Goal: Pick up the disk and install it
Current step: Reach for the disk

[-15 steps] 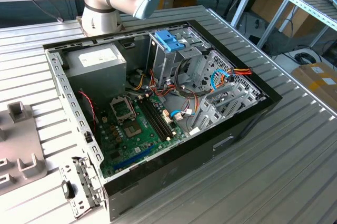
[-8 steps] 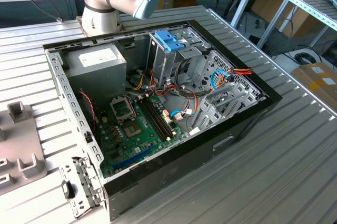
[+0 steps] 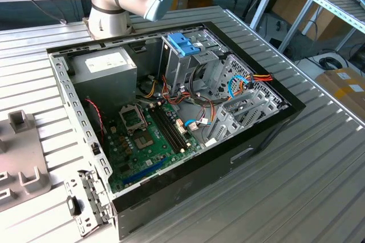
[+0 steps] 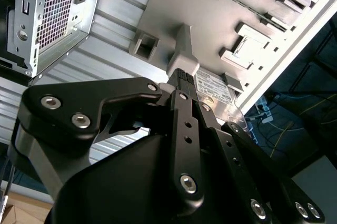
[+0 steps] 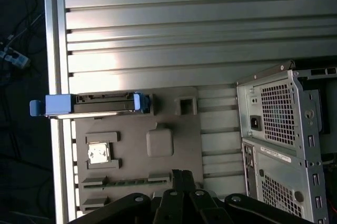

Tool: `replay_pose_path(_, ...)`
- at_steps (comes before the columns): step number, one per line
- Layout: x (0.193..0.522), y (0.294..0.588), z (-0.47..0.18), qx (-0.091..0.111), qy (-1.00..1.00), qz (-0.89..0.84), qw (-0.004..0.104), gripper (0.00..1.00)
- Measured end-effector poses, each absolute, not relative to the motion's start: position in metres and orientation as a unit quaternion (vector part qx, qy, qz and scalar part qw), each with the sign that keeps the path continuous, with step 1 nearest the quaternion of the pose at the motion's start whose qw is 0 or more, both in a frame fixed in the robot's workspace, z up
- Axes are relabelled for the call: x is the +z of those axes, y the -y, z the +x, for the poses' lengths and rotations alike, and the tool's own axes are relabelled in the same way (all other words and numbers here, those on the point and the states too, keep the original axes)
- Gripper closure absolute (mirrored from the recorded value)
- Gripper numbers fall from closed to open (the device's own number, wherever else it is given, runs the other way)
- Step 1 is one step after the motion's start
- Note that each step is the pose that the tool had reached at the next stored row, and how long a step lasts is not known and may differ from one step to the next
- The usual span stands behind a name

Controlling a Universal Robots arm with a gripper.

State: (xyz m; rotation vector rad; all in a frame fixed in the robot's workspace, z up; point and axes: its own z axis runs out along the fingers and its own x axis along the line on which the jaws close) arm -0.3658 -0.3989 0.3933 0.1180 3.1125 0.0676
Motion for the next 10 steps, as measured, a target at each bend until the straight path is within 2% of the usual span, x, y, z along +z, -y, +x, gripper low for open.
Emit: replay_pose_path(10,0.3933,0.3989,-0.374,0.022,-0.999,0.038,0.013,0.9)
